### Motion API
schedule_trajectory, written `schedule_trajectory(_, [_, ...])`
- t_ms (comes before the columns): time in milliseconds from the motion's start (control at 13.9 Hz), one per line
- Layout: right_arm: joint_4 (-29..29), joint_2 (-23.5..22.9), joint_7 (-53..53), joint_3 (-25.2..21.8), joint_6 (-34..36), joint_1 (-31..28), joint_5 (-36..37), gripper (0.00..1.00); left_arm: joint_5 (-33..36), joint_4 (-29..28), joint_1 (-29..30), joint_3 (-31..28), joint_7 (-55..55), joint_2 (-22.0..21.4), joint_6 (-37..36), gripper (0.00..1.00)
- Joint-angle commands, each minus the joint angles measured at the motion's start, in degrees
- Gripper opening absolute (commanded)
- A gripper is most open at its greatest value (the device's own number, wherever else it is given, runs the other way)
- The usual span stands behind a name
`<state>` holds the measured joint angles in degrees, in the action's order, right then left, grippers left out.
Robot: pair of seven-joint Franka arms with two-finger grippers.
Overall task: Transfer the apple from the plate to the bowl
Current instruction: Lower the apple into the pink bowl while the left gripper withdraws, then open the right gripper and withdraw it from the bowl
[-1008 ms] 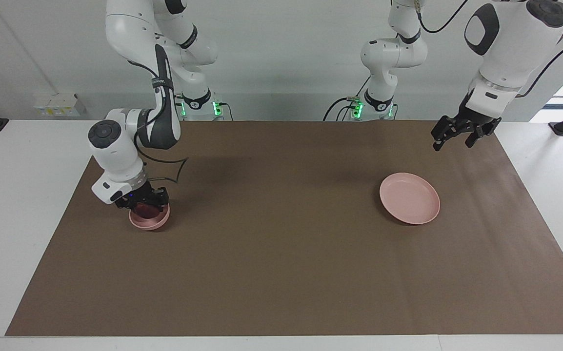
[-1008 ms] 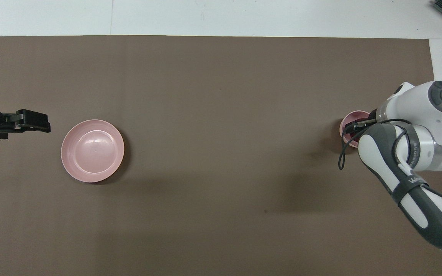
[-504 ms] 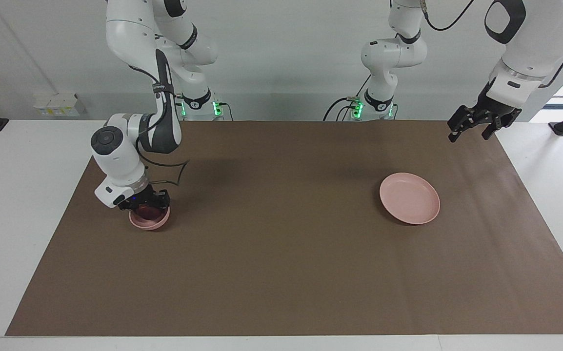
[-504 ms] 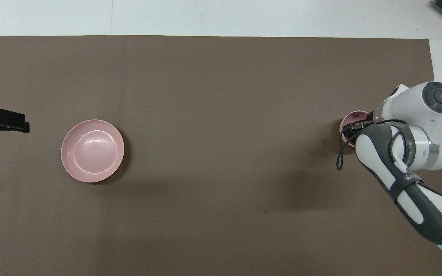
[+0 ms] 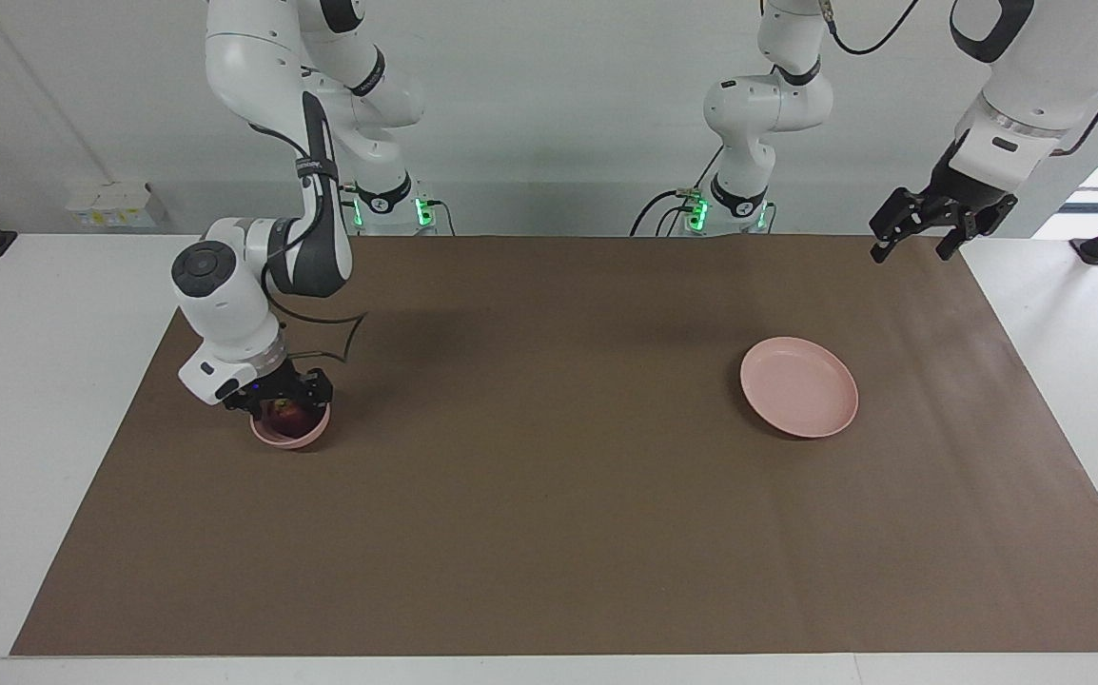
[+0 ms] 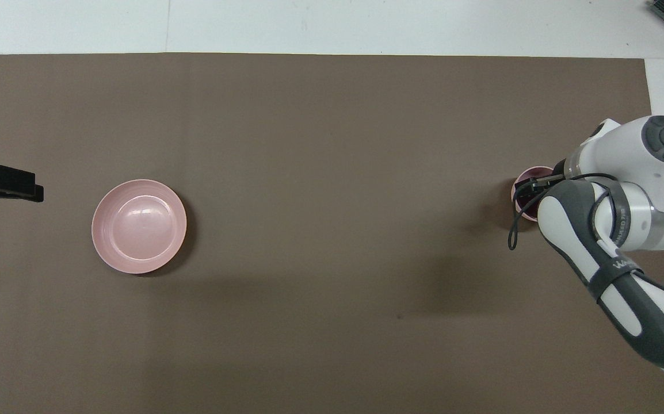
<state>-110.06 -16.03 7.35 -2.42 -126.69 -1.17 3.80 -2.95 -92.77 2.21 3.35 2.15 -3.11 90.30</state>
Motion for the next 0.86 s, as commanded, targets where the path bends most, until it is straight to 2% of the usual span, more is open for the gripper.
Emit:
schedule_trajectory(0, [4.3,3.9,0.6,0.8,8.0,-0.2,-0.3,1.00,1.2,-0.8,-0.3,-0.3,-3.5,-0.5,-0.6,1.00])
schedule_trajectory(144, [7.5,6.1,0.6,0.8,14.9,0.2,-2.2,1.00,1.5,-0.7,-0.4,-0.2,-3.0,-0.6,-1.0,1.00])
schedule_trajectory(504, [10.1,14.2,-1.1,0.8,25.1,0.5,-5.2,1.00,1.4,-0.1,0.6,-0.3,-2.9,-0.3,-1.1,1.00])
schedule_trajectory(792, [22.2,14.4,-3.5,0.8,39.7,0.4,-5.4,1.00,1.4,-0.1,0.3,-0.3,-2.9,-0.3,-1.1,1.00])
